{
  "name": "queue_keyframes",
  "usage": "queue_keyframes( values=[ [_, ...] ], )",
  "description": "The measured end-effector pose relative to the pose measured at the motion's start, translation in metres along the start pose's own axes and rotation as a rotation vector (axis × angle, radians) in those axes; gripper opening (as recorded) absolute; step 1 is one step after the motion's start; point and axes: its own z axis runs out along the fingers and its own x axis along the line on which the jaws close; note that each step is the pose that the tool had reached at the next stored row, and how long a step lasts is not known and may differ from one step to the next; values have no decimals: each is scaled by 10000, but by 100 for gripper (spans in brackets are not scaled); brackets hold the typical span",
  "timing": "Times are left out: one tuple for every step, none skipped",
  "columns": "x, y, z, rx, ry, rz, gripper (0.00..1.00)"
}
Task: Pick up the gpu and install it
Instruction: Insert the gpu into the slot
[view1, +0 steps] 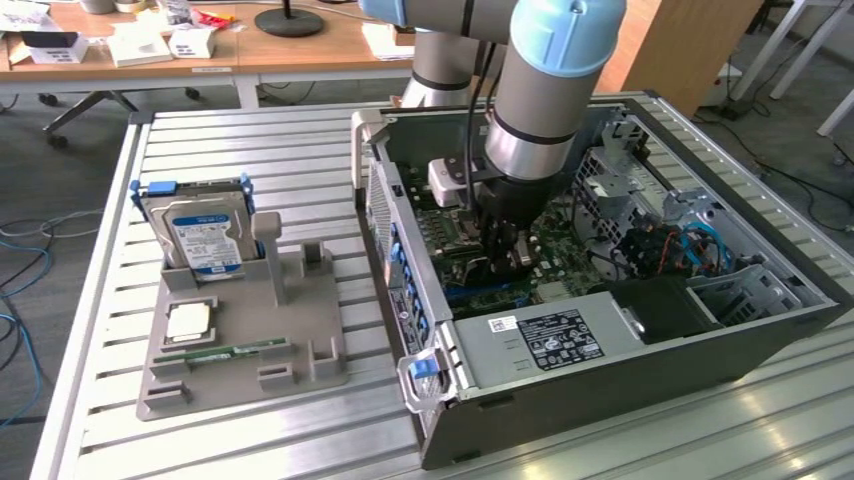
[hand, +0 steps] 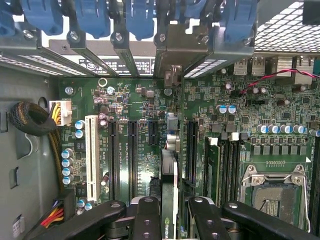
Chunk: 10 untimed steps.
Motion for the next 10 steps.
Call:
queue_keyframes(
  values=[
    [1, 1, 1, 0, 2, -1, 26],
    [1, 2, 2, -1, 3, -2, 26],
    [1, 2, 2, -1, 4, -3, 26],
    [1, 2, 2, -1, 4, -2, 26],
    [0, 5, 6, -3, -4, 3, 26],
    [0, 5, 6, -1, -4, 4, 26],
    [0, 5, 6, 1, -4, 3, 26],
    [0, 3, 5, -1, -2, 0, 26],
    [0, 3, 5, -1, -2, 0, 26],
    [0, 3, 4, -1, -1, 0, 26]
  ],
)
